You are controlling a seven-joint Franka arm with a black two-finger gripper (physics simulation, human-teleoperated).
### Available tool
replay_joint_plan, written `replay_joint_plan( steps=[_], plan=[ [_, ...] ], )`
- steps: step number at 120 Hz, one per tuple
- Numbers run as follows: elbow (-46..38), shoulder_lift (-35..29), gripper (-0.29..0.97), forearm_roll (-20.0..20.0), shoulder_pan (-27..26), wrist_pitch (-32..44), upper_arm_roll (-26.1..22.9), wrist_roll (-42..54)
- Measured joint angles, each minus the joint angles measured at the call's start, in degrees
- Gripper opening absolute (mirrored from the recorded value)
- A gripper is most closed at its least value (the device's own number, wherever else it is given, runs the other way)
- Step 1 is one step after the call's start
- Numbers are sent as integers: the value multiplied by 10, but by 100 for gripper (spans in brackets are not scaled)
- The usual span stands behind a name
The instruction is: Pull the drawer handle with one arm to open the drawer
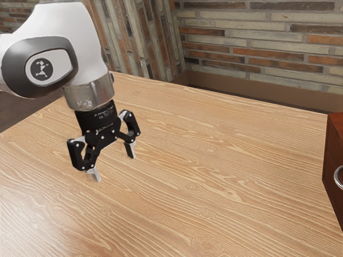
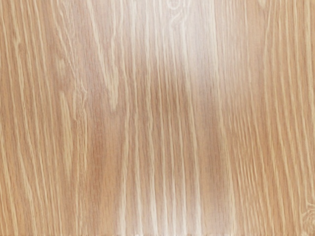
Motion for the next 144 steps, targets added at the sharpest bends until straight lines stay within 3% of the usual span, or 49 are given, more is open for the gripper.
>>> replay_joint_plan(
  steps=[22,39,63,86,120,144],
  plan=[
    [-2,2,68,-1,-9,31,-12,-5],
    [22,40,68,-1,-23,48,-29,-8],
    [187,201,68,-1,-25,58,-59,-9],
    [266,280,68,-2,-26,84,-107,2],
    [275,321,68,-23,-28,173,-133,34],
    [234,295,68,-28,-59,226,-140,53]
  ],
)
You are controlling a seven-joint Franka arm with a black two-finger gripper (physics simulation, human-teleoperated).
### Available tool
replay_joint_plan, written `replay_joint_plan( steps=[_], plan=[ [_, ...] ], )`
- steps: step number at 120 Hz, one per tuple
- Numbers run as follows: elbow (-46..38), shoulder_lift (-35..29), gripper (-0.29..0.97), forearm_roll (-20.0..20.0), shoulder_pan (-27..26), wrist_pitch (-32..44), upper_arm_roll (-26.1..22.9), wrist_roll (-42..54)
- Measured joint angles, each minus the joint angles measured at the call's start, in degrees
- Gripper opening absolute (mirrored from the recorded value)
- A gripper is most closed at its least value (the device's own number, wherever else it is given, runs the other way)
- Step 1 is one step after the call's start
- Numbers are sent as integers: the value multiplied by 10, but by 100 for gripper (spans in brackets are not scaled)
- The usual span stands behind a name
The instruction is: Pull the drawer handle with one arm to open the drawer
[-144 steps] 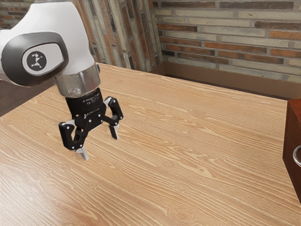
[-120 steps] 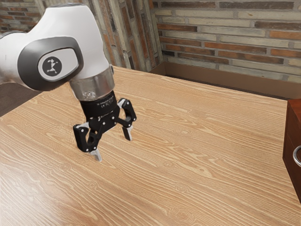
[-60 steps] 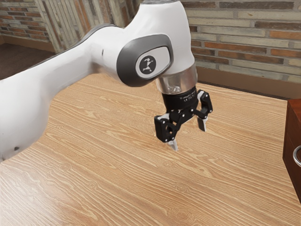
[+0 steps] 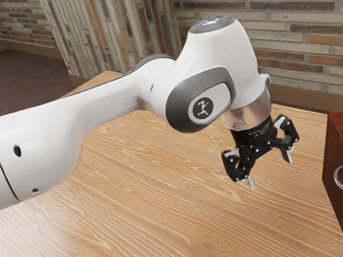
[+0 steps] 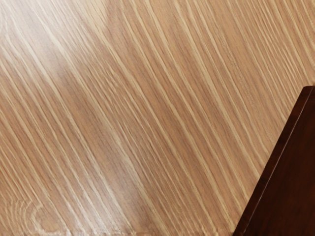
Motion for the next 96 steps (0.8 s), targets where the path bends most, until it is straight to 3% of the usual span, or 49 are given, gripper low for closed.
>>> replay_joint_plan(
  steps=[16,96],
  plan=[
    [-26,-19,68,0,-15,34,1,10],
    [14,50,68,4,-42,125,-9,104]
  ],
)
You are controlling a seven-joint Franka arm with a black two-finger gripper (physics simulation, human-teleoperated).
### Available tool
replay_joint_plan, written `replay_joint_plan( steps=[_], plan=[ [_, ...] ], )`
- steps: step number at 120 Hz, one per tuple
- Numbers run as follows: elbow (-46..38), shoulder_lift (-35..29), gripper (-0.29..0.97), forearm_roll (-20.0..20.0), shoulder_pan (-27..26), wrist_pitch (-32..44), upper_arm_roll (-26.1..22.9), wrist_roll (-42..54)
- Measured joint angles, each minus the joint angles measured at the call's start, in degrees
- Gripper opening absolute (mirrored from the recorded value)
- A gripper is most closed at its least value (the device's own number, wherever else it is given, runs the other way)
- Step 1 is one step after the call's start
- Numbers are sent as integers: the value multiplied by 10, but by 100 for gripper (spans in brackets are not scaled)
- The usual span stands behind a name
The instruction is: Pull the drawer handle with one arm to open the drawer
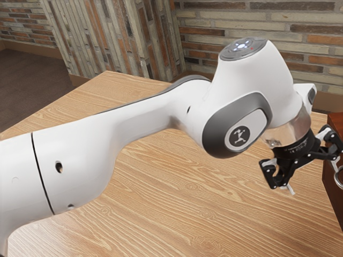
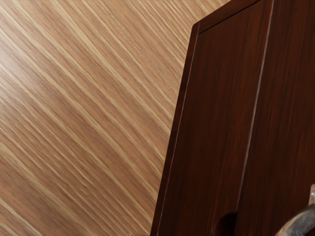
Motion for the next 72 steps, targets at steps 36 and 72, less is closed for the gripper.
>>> replay_joint_plan(
  steps=[36,72],
  plan=[
    [7,12,68,0,-3,12,-9,24],
    [5,17,63,0,-2,21,-11,39]
  ],
)
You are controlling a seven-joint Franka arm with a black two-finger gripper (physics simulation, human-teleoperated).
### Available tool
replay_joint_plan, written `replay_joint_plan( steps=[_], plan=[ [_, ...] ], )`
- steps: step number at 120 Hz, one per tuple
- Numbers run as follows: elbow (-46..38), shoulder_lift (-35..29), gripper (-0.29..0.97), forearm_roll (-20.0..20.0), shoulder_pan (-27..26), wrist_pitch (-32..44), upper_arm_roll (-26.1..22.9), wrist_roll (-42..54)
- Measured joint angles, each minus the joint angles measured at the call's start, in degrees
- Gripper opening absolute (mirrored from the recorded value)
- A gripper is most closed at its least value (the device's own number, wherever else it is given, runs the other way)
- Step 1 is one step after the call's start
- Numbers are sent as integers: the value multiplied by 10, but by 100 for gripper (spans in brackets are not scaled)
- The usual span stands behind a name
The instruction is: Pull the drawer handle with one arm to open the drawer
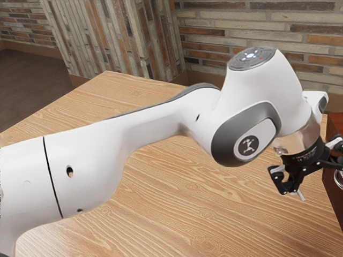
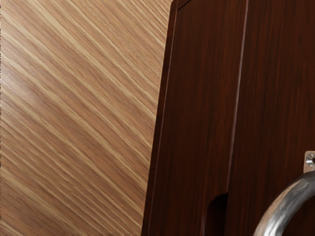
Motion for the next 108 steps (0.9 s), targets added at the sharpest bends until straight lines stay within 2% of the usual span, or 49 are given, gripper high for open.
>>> replay_joint_plan(
  steps=[21,39,108],
  plan=[
    [-8,0,47,-1,-4,1,0,4],
    [-9,-5,39,4,-5,2,1,6],
    [-75,-60,33,27,2,2,5,11]
  ],
)
